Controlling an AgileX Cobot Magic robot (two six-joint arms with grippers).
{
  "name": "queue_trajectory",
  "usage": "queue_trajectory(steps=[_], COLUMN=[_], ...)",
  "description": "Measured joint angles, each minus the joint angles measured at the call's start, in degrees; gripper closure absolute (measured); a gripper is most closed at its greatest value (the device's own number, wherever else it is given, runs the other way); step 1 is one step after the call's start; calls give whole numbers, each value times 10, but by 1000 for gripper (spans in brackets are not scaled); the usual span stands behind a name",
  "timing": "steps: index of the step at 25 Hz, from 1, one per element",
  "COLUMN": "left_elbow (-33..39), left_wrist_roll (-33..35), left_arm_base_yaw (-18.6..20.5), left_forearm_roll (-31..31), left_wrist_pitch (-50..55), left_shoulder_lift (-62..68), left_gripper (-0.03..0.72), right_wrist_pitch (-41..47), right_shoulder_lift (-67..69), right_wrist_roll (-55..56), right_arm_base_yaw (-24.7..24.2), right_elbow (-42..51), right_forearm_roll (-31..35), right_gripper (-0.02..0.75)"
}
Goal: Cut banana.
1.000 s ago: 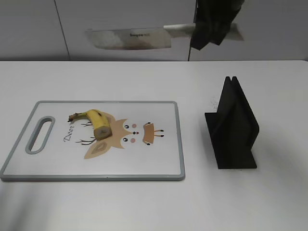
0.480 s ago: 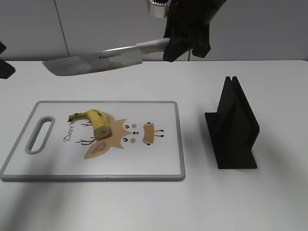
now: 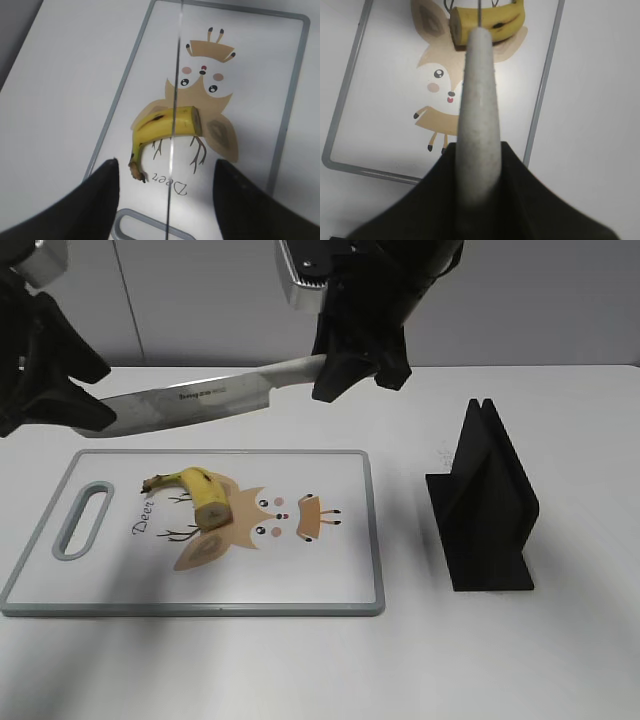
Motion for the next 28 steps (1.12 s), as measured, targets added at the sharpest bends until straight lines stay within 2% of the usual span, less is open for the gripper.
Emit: queue_trajectory(steps=[5,7,15,19,23,28], left_elbow=[0,0,0,0,0,0], left_wrist_roll=[0,0,1,1,1,1], left_arm_base_yaw=[-9,-9,-9,-9,-9,-9], left_forearm_roll=[0,-2,-1,0,2,2], left_wrist_pitch=[-18,-20,12,-10,-19,-26], left_shoulder_lift=[35,44,75,78,79,84], left_gripper=[125,149,375,487,649,690], right_wrist_pitch=[-6,-7,-7,-7,-13,-25], right_shoulder_lift=[7,14,27,32,41,43], right_wrist_roll=[-1,-2,-3,-3,-2,-3], right_arm_base_yaw=[8,8,8,8,8,8], right_elbow=[-1,-1,-1,-1,-2,-2], right_forearm_roll=[10,10,11,13,15,16], right_gripper=[569,569,569,569,569,569])
